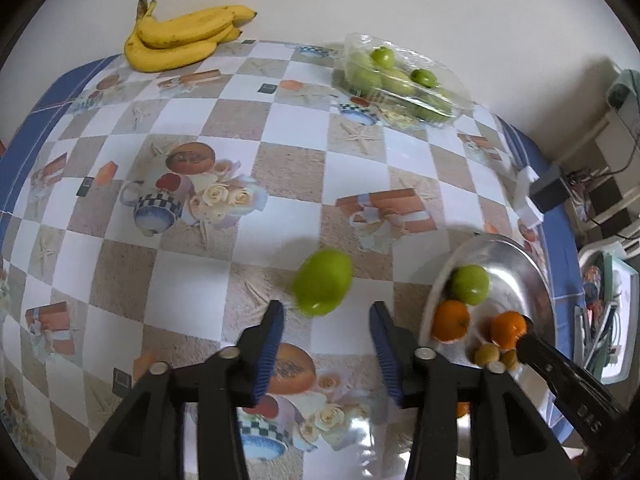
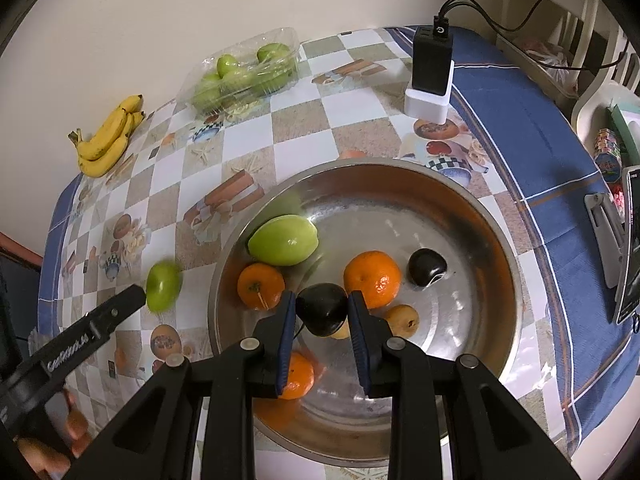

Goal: Organize fruits
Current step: 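Carry the held green apple and dark plum over the steel bowl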

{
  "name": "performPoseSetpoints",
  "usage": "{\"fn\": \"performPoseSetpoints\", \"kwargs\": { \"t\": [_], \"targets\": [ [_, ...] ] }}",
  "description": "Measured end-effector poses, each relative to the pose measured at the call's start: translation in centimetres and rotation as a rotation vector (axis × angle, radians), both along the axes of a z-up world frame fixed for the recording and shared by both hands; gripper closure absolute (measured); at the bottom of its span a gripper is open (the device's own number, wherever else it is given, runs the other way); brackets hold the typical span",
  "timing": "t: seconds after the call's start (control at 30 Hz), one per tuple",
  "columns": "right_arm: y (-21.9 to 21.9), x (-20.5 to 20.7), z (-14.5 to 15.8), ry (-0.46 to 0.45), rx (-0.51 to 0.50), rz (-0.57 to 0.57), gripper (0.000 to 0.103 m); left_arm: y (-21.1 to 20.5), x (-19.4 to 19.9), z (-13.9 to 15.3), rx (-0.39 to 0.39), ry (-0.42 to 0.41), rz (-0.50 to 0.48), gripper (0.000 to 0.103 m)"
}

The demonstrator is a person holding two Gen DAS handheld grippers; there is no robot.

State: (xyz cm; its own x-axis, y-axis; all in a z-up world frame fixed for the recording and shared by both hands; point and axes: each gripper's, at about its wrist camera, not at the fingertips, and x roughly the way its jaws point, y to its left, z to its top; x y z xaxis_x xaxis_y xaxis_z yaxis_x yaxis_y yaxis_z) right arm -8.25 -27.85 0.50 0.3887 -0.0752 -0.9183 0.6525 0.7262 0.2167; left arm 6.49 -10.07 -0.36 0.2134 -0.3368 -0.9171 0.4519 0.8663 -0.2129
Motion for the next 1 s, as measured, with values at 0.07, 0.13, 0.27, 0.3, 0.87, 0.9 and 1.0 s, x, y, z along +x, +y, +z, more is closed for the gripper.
{"fn": "performPoseSetpoints", "kwargs": {
  "t": [0.07,0.13,0.27,0.3,0.87,0.9,1.0],
  "targets": [
    [0.1,0.1,0.0,0.001,0.003,0.003,0.076,0.1,0.6,-0.6,0.001,0.007,0.004,0.050],
    [0.1,0.2,-0.1,0.001,0.006,0.006,0.076,0.2,1.0,-1.0,-0.003,0.018,0.010,0.050],
    [0.2,0.3,-0.2,0.006,0.008,0.011,0.076,-0.3,1.6,-1.6,-0.004,0.015,0.003,0.049],
    [0.2,0.4,-0.2,0.007,0.008,0.011,0.076,-0.5,1.6,-1.8,-0.001,0.015,-0.006,0.049],
    [0.1,0.6,-0.4,0.009,0.020,0.020,0.076,-3.2,0.7,-3.4,0.070,-0.003,-0.104,0.061],
    [0.2,0.6,-0.5,0.009,0.022,0.022,0.076,-3.2,0.6,-3.4,0.073,-0.006,-0.106,0.061],
    [0.2,0.6,-0.5,0.008,0.025,0.023,0.076,-3.4,0.5,-3.5,0.080,-0.020,-0.110,0.062]
  ]
}}
